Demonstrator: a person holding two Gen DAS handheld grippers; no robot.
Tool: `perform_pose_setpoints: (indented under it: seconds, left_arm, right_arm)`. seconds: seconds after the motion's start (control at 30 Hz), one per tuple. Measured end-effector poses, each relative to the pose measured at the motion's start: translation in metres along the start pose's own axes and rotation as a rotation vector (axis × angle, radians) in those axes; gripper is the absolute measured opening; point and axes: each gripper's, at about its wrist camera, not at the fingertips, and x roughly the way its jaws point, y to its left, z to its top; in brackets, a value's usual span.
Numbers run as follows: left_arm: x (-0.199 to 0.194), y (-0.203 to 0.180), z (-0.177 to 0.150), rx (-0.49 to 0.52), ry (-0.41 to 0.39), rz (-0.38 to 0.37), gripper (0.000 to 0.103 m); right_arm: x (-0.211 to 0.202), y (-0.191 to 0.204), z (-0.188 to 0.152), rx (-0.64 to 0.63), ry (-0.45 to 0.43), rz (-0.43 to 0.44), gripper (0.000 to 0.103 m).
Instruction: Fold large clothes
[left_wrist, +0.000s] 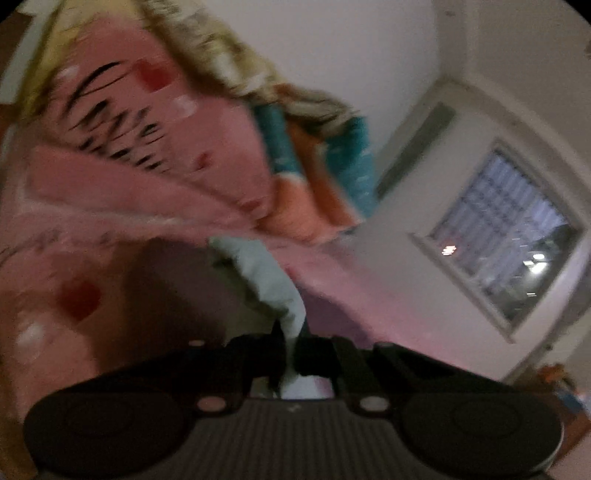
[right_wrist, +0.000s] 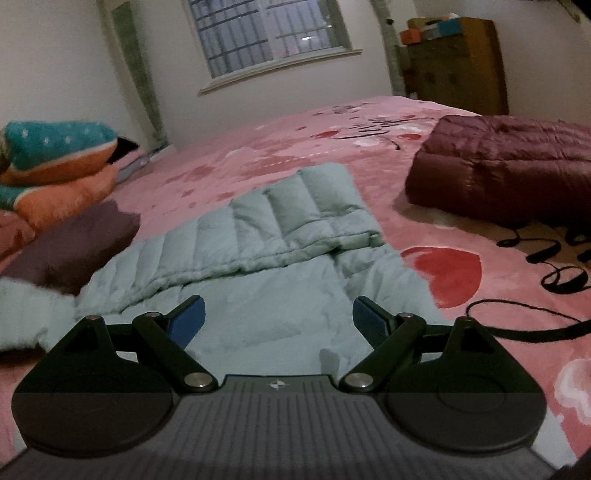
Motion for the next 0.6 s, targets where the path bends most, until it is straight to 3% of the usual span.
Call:
perform_pose_setpoints:
  seconds: [0.13,0.27,0.4,0.6]
  left_arm:
    - [0.007,-0.051,0.023,0.055,0.005,-0.129,0.001]
    - [0.017,-0.11,0.022,0.104,0.054,-0.269,0.001]
    - [0.031,-0.167,-0.001,0.17,0.12,-0.378,0.001]
    - [0.056,-0.251,-0.061,0.28,0.245,-0.511,0.001]
  right_arm:
    - [0.005,-0.013,0.007,0.05,-0.02,-0.01,0.103]
    - [0.005,-0.031,0.013,0.12,-0.041,-0.009,0.103]
    - [0.009,-0.05,0.02,0.183,-0.058,-0.012,0.103]
    - [0.012,-0.078,0.031,0.249,-0.085,-0.014,0.103]
